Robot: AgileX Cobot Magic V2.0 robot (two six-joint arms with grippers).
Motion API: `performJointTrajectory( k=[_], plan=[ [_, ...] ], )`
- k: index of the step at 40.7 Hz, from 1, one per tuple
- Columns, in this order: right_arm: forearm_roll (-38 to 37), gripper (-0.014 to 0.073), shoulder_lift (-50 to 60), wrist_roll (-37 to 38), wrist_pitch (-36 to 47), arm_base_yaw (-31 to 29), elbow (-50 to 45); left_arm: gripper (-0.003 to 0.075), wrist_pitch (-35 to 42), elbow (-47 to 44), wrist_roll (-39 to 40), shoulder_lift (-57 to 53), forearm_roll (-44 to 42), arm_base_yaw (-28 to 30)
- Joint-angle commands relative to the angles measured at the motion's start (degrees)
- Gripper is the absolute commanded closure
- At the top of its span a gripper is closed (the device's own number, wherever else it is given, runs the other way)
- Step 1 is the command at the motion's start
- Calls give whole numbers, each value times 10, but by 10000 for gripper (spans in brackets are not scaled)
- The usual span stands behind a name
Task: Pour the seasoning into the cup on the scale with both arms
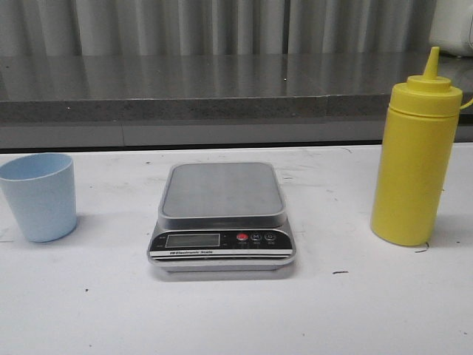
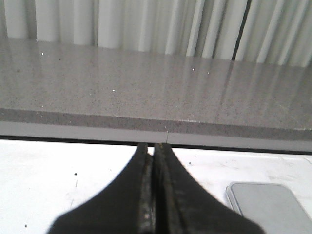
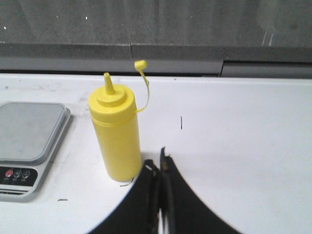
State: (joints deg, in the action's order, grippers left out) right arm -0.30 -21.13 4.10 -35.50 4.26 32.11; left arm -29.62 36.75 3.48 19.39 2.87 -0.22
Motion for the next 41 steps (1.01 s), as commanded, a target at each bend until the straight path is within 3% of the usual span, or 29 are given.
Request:
performJointTrajectory(
  k=[1, 20, 26, 31, 35, 39, 41],
  plan=[
    [-7, 661, -25, -4, 35, -3, 15, 740, 19, 19, 2, 23, 3, -3],
    [-12, 655, -57, -32, 9, -3, -22, 740, -49, 18, 2, 46, -11, -3],
    [-12, 502, -57, -41, 9, -3, -22, 727, -51, 18, 2, 46, -15, -3],
    [-12, 243, -57, -41, 9, -3, -22, 599, -51, 18, 2, 46, -15, -3],
    [-12, 97, -57, -41, 10, -3, -22, 397, -51, 18, 2, 46, -15, -3],
    [-12, 67, -57, -41, 10, -3, -22, 234, -51, 18, 2, 46, -15, -3],
    [-12, 67, -57, -41, 10, -3, -22, 199, -53, 18, 2, 46, -15, -3]
  ],
)
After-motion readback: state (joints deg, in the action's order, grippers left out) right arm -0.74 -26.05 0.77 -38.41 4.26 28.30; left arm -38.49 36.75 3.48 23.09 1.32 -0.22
